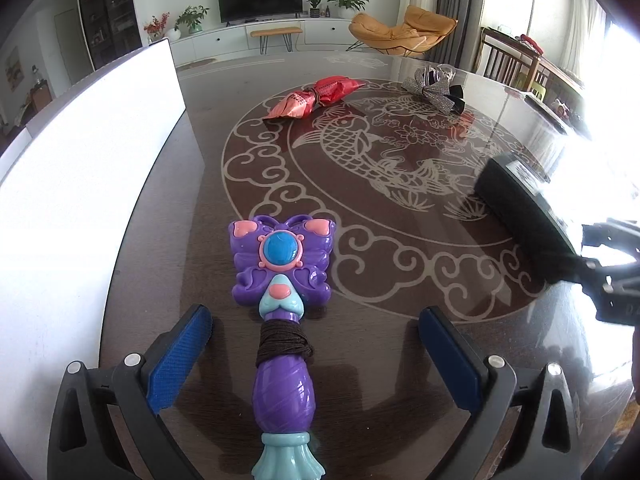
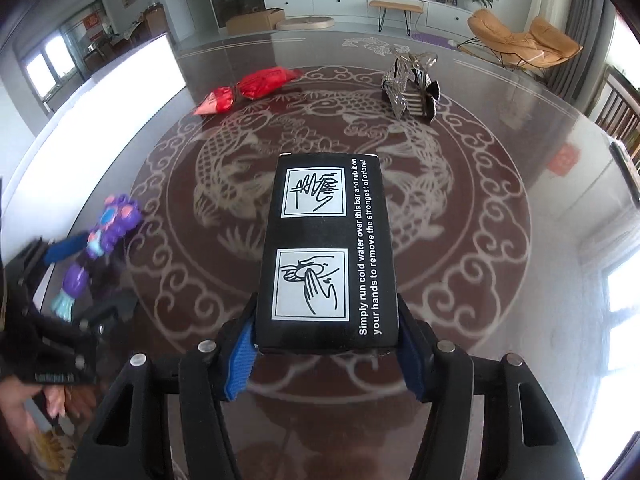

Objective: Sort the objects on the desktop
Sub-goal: 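Grasp the black printed box with the right tool while the left tool holds the wand, then carry wand and black box into the cardboard box and open both tools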

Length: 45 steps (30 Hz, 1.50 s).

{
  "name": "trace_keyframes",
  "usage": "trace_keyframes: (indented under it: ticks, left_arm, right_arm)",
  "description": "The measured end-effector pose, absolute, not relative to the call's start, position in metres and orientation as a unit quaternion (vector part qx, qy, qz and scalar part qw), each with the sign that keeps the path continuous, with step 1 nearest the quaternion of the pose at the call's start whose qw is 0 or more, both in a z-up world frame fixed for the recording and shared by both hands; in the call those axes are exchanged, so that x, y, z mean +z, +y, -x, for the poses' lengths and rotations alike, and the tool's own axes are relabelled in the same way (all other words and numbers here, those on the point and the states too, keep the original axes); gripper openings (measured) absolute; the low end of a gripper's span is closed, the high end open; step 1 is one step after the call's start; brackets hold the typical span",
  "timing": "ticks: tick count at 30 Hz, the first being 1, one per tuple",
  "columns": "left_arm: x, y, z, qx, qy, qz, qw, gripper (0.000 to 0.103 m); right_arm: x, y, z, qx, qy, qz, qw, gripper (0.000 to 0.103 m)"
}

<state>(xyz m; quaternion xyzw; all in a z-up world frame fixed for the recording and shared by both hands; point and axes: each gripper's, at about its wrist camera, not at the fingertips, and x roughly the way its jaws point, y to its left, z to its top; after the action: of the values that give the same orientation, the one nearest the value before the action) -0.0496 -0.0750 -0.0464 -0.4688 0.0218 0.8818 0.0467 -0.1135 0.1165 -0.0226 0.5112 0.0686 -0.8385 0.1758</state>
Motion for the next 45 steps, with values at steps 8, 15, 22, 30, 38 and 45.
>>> trace_keyframes:
  ticks: [8, 15, 22, 30, 38, 45]
  left_arm:
    - [-0.042, -0.089, 0.050, 0.853, 0.046, 0.509, 0.108, 0.103]
    - [-0.039, -0.070, 0.057, 0.856, 0.081, 0.495, 0.130, 0.078]
    - [-0.032, -0.087, 0.042, 0.874, 0.043, 0.472, 0.112, 0.043]
    - [0.033, -0.114, -0.018, 0.916, -0.058, 0.378, 0.125, 0.043]
    - [0.118, -0.186, -0.083, 0.946, -0.135, 0.274, 0.106, 0.043]
    - [0.154, -0.291, -0.109, 0.948, -0.133, 0.287, 0.024, 0.043]
  right_arm:
    - [-0.019, 0.153, 0.056, -0.829, 0.071, -0.526, 0.177, 0.069]
    - [-0.014, 0.148, 0.078, -0.812, 0.073, -0.546, 0.192, 0.077]
    - [-0.020, 0.135, 0.092, -0.788, 0.124, -0.568, 0.204, 0.060]
    - [0.027, 0.131, 0.078, -0.803, 0.119, -0.543, 0.212, 0.059]
    - [0.102, 0.053, 0.070, -0.821, 0.127, -0.484, 0.276, 0.059]
    - [0.141, -0.075, 0.055, -0.807, 0.117, -0.437, 0.379, 0.059]
